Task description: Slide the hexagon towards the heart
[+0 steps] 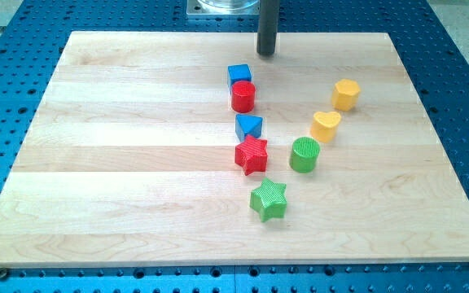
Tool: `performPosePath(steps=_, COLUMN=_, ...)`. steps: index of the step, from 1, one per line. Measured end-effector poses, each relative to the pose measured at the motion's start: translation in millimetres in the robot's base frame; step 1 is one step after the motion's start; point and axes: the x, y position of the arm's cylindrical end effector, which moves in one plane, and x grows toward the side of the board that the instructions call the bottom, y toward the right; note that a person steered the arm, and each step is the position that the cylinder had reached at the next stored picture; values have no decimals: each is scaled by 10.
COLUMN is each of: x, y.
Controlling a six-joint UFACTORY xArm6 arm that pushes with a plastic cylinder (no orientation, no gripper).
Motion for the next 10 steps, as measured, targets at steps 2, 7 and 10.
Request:
performPosePath(steps=2, x=386, y=980)
performPosePath(steps=7, x=503, y=1166)
performPosePath(steps=10, x=711, y=1121)
